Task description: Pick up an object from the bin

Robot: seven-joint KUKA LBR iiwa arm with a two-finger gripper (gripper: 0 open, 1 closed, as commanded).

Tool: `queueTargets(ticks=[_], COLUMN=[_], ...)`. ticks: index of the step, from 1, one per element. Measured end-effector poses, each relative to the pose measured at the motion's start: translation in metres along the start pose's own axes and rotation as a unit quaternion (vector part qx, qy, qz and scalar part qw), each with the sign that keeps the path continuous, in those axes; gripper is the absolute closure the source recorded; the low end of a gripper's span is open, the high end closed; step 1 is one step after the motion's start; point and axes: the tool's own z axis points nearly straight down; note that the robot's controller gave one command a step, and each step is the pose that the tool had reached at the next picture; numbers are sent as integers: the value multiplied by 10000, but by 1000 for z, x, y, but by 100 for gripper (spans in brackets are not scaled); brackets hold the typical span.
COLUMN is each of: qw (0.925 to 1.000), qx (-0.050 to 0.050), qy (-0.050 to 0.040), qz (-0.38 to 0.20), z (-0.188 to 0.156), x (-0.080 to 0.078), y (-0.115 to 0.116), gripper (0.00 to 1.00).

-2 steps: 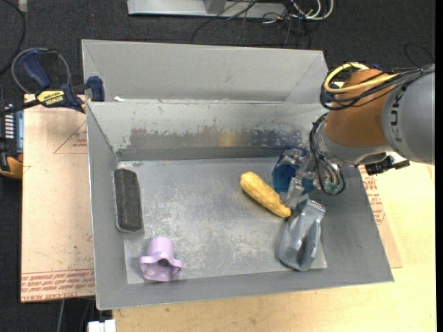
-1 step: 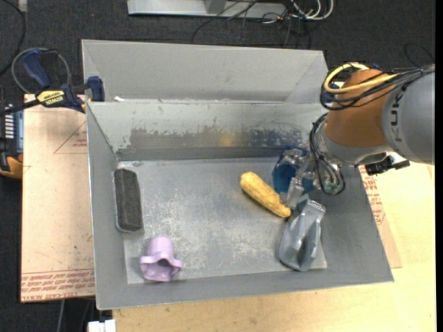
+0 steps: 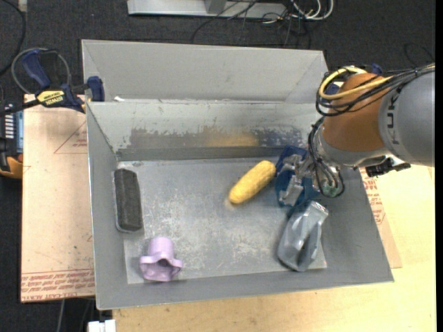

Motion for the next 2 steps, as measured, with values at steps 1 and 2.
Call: queueTargets(ticks=[1,2], qw=[9999,10000], qx=[24,24], qy=[117,84], qz=[21,32], z=[-30,-73], x=[3,-1], y=[-6,-6], gripper=[100,100])
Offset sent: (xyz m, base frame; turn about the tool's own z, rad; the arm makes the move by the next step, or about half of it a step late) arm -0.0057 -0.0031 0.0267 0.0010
